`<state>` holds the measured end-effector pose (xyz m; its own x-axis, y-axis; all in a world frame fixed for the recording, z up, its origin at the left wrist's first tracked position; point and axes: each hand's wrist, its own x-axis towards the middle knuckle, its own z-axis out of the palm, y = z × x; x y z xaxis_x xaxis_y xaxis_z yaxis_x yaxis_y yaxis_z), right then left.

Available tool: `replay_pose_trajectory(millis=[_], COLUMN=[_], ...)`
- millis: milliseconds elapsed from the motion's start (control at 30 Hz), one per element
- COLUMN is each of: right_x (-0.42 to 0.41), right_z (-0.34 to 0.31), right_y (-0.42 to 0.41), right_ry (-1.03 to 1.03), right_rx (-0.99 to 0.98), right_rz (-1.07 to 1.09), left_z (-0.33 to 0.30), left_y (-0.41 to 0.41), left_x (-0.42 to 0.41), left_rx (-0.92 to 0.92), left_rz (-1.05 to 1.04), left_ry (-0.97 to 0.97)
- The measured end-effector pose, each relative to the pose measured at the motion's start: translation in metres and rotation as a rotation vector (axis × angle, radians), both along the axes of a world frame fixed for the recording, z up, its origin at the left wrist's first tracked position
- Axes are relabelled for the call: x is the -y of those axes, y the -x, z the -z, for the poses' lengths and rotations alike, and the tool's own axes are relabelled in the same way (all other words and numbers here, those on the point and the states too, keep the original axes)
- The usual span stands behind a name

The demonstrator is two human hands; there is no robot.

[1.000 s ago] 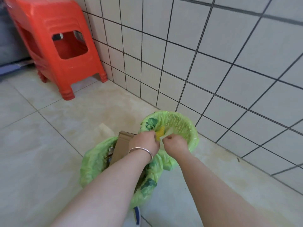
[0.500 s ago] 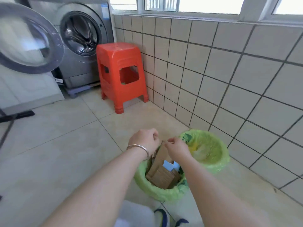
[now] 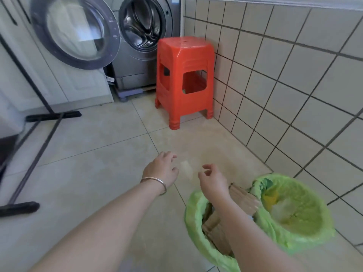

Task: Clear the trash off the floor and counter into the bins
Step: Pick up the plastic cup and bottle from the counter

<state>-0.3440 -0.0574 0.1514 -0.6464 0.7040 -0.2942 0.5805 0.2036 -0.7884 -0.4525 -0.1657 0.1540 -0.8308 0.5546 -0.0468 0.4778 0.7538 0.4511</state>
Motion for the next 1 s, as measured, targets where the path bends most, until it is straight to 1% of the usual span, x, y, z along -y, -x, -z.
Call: replay_pose_trajectory(millis=[133, 233, 333, 433, 567, 667, 833, 933, 1000], right_x=[-0.011, -0.023, -0.031, -0.028, -0.014, -0.007, 0.028, 0.056, 0.079], right_z=[0.01, 0.002, -0.024, -0.068, -0.166, -0.262, -0.424, -0.501, -0.54], right_y=[0.064, 0.118, 0.163, 0.192, 0.21, 0.228, 0.255, 0.271, 0.284], right_ry=[0.007, -0.013, -0.055, -0.047, -0.028, -0.09, -0.127, -0.157, -0.161], right_rx=[0.018, 0.047, 0.073, 0.135, 0.171, 0.155, 0.131, 0.089, 0.073], right_rz=[-0.107, -0.214, -0.285, -0.319, -0.37, -0.373, -0.429, -0.455, -0.448], left_z=[-0.001, -0.005, -0.025, -0.066, -0.163, -0.261, -0.426, -0.5, -0.538], left_y=[0.066, 0.114, 0.146, 0.168, 0.199, 0.21, 0.225, 0.238, 0.245], left_x=[-0.009, -0.017, -0.018, -0.009, 0.006, 0.016, 0.049, 0.082, 0.104], left_rx=[0.018, 0.052, 0.077, 0.102, 0.122, 0.112, 0.093, 0.081, 0.085], left_rz=[-0.095, -0.173, -0.235, -0.234, -0.27, -0.324, -0.315, -0.327, -0.329], left_ry=[-0.008, -0.037, -0.05, 0.003, 0.054, -0.006, -0.035, -0.032, -0.042])
